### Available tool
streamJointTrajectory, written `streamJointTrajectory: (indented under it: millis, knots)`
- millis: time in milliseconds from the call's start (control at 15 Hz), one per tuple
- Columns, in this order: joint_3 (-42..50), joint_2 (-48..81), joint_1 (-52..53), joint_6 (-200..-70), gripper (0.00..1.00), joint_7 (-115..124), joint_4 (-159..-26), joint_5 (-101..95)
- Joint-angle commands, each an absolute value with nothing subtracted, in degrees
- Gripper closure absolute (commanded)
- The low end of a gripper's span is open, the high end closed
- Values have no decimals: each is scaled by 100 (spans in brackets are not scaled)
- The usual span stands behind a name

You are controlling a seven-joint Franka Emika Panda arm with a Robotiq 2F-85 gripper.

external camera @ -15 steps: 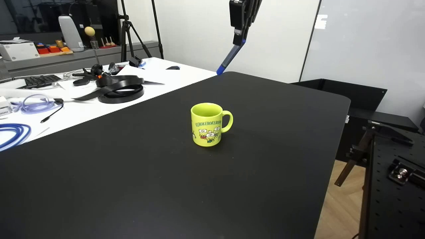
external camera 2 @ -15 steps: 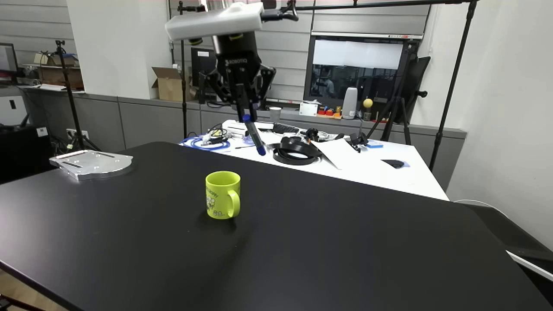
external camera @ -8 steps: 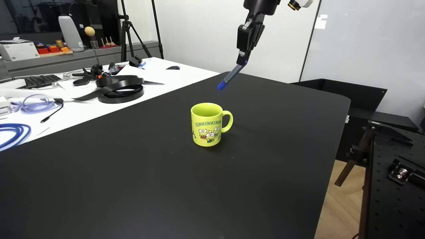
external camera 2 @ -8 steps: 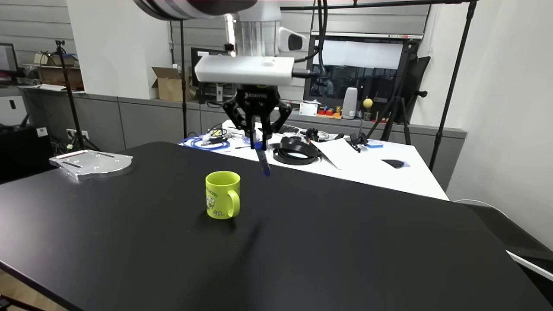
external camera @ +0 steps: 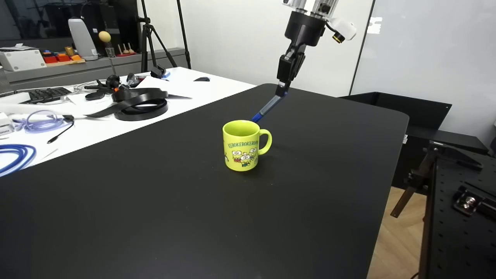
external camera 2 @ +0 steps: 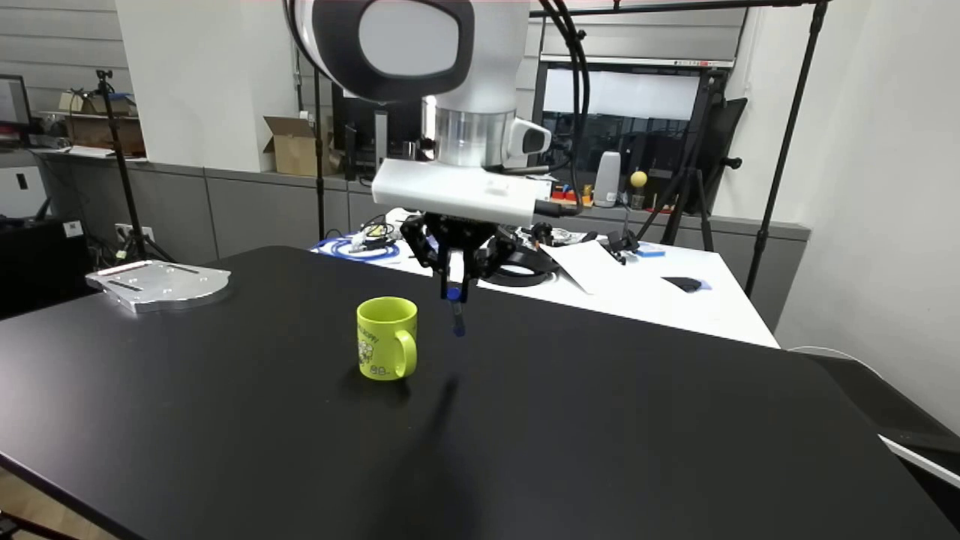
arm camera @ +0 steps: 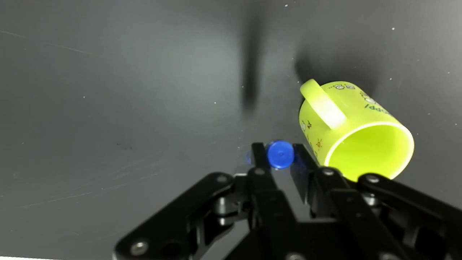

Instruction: Remove the pen from the yellow mug and put it on the table

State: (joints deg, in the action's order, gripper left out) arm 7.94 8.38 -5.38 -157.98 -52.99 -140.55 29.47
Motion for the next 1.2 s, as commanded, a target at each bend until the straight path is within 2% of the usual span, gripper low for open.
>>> streamJointTrajectory:
  millis: [0,600,667,800,1133]
  knots:
    - [748,1317,-687,-15818,94,-5692,-13689,3209]
    - [387,2361,-859,-16908,94,-6243,-13306,3390]
    - [392,2423,-861,-16912,53,-6225,-13274,3355]
    - [419,2496,-865,-16792,45,-6163,-13212,3296]
    - [1067,2362,-369,-16309,12,-5410,-13351,2870]
